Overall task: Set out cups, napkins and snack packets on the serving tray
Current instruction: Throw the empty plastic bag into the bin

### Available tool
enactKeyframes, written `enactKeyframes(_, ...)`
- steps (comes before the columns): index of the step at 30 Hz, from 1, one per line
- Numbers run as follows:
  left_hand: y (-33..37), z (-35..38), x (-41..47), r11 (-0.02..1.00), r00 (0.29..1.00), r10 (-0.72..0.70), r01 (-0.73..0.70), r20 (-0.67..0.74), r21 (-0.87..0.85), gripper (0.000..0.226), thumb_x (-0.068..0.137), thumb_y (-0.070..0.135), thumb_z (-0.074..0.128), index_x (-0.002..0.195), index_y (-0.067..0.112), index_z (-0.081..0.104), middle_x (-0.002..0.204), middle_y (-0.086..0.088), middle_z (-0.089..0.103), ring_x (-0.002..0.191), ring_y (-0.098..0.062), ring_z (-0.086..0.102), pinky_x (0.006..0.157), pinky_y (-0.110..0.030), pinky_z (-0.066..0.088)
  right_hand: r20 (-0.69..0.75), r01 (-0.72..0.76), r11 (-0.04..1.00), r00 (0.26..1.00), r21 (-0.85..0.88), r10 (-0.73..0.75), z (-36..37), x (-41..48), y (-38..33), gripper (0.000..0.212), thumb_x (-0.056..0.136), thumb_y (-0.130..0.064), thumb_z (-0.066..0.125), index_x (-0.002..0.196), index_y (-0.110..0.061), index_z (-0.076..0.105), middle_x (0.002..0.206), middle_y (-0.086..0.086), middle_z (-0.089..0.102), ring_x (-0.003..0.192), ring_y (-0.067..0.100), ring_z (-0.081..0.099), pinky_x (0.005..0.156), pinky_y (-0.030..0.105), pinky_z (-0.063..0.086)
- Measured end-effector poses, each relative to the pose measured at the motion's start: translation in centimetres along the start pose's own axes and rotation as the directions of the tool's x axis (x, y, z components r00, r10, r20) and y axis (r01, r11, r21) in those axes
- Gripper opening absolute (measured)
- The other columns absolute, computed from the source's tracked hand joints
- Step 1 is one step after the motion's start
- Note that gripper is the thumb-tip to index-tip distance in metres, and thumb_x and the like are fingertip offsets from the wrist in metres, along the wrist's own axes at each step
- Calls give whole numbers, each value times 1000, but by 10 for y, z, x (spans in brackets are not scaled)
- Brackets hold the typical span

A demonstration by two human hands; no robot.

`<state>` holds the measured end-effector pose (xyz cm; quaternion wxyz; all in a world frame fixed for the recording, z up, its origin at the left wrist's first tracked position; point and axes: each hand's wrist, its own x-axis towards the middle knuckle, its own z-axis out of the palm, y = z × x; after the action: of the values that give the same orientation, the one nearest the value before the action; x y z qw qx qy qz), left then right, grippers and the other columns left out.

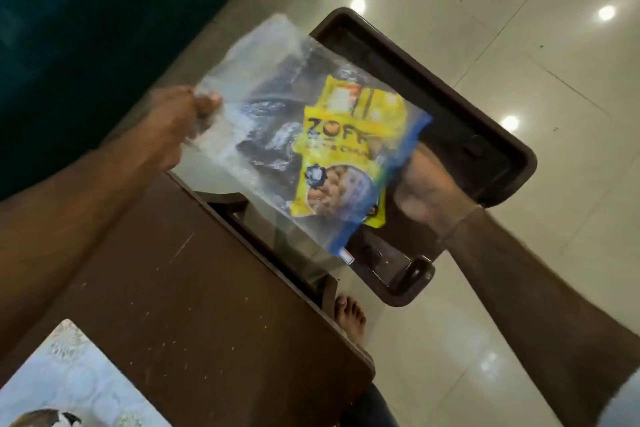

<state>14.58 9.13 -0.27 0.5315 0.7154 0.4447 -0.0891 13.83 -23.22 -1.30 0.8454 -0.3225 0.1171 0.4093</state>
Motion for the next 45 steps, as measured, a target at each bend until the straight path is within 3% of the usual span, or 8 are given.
enactKeyframes(4,-26,-27,-6,998,971,-49,36,-236,-57,38,85,33,78,116,15,67,103,-2,73,83,-11,72,66,-26,61,-461,-38,978,885,-207,-63,-30,-21,-2,41,95,-1,53,136,-4,56,123,15,71,106,29,72,94,48,56)
enactKeyframes(9,-57,-8,-46,809,968,-217,249,123,-532,47,79,52,77,105,15,67,77,-3,73,56,-13,67,57,-28,56,-666,-18,980,736,-199,-122,-38,-22,6,40,94,3,55,133,-4,59,129,17,68,118,35,65,104,55,48)
enactKeyframes(15,-71,44,-91,626,918,-306,394,252,-673,40,68,20,83,106,11,74,114,-8,75,108,-28,67,93,-39,53,-750,-352,663,324,-661,-576,-16,-9,-3,74,70,-15,83,136,-8,50,142,16,50,130,38,50,107,51,42)
enactKeyframes(20,-53,25,-93,537,952,-144,304,270,-787,15,74,3,63,64,12,68,87,-11,71,84,-29,67,97,-40,52,-240,-52,256,568,-965,-788,42,22,-15,65,76,-15,76,133,-10,45,138,10,45,120,28,52,101,37,43)
enactKeyframes(27,-11,-88,-111,529,947,153,162,282,-833,9,68,5,48,72,9,54,110,-27,72,101,-42,70,95,-51,55,-67,10,340,974,-940,-215,154,87,-39,85,77,-48,80,145,-27,33,135,5,54,118,21,59,96,36,51)
enactKeyframes(37,14,-328,-206,683,969,132,65,211,-727,29,74,9,74,102,3,71,93,-15,75,84,-30,72,92,-48,55,266,281,490,959,-825,-103,372,33,10,72,92,1,64,144,-38,34,84,21,69,78,33,73,79,47,62)
enactKeyframes(41,8,-426,-263,762,978,143,-207,-153,-613,53,81,7,76,129,4,55,103,-12,73,88,-26,73,86,-47,59,410,428,299,904,-853,-125,468,-20,43,48,98,-4,54,128,-41,50,85,16,61,76,28,67,82,68,54)
enactKeyframes(45,-4,-514,-334,803,902,231,-389,-366,-451,74,83,14,80,145,25,41,116,-8,66,101,-25,70,82,-41,60,530,528,-48,846,-848,-60,559,-81,82,29,92,-22,69,120,-29,67,101,9,68,82,8,61,80,28,56)
